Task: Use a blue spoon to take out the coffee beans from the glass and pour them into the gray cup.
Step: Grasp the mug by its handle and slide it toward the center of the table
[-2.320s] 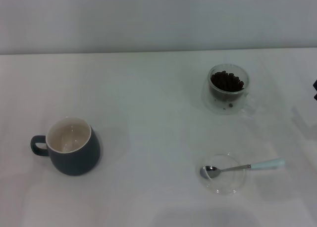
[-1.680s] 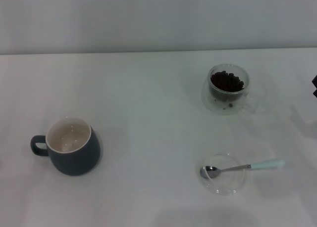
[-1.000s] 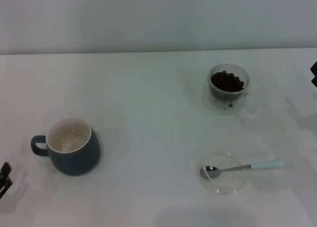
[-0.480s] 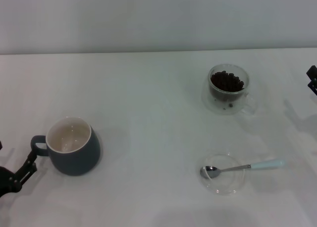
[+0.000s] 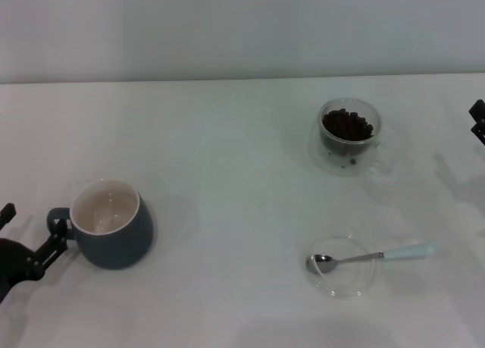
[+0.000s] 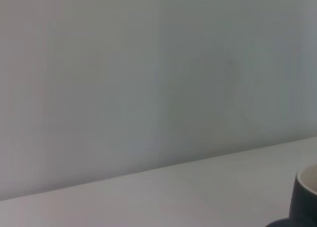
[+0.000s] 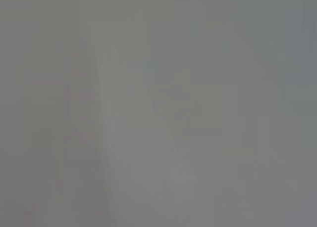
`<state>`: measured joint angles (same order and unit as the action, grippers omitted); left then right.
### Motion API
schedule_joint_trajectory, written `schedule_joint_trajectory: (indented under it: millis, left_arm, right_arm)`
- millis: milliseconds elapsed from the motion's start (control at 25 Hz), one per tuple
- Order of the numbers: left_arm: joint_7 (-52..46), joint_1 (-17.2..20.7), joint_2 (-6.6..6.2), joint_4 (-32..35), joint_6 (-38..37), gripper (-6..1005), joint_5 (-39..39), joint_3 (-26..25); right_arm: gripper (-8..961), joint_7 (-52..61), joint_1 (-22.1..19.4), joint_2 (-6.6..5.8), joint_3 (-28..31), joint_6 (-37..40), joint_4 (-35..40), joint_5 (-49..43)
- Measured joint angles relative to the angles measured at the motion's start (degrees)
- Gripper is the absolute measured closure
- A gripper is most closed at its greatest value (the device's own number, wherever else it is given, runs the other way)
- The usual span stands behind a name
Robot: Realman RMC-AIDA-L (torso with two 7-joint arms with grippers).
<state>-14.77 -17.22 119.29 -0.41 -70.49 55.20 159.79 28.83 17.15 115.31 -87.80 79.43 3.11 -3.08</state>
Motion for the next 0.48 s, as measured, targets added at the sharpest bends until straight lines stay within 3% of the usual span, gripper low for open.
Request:
schedule_joint_trajectory:
  millis: [480]
  left_arm:
    - [1.37,-1.43,0.03,0.94,0.81,160,-0.16,-0.03]
  right_arm:
    - [97,1.32,0.52,0.08,0.00,0.03,0.08,-0.09]
